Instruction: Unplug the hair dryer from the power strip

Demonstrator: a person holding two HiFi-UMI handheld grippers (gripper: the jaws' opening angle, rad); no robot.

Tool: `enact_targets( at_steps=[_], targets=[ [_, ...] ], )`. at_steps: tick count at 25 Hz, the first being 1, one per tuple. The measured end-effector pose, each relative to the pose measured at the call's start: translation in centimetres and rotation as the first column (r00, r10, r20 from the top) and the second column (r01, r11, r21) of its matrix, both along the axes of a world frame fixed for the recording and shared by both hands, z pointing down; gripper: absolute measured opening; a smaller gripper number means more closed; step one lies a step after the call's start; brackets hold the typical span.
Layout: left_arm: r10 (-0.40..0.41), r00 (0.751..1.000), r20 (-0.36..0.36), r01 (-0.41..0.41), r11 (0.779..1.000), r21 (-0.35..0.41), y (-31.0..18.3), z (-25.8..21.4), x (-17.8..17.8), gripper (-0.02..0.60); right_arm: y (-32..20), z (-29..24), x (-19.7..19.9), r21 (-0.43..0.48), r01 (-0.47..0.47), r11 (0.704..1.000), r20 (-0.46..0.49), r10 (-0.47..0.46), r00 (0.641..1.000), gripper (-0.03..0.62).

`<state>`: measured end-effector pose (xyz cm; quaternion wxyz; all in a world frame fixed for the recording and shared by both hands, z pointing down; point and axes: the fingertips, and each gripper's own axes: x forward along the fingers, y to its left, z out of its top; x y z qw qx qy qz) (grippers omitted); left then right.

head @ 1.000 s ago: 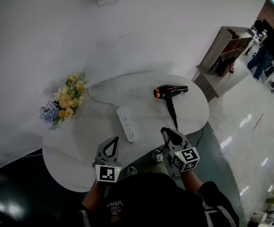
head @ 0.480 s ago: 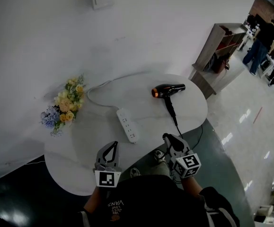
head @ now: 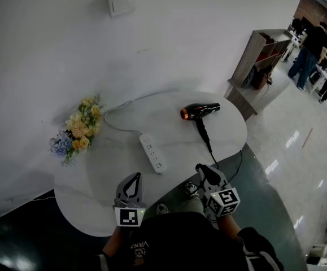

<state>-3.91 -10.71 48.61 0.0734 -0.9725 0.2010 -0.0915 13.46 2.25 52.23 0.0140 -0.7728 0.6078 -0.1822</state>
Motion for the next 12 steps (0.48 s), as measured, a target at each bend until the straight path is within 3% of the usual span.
enact_targets(
  at_steps=[12],
  targets=[
    [-0.038, 0.999, -0.017, 0.038, 0.999, -0.015, 0.44, -0.06, -0.52, 0.018, -0.3, -0.12, -0.42, 0.022, 0.012, 1.0, 0.012, -0.012, 1.0, 0.072]
  ],
)
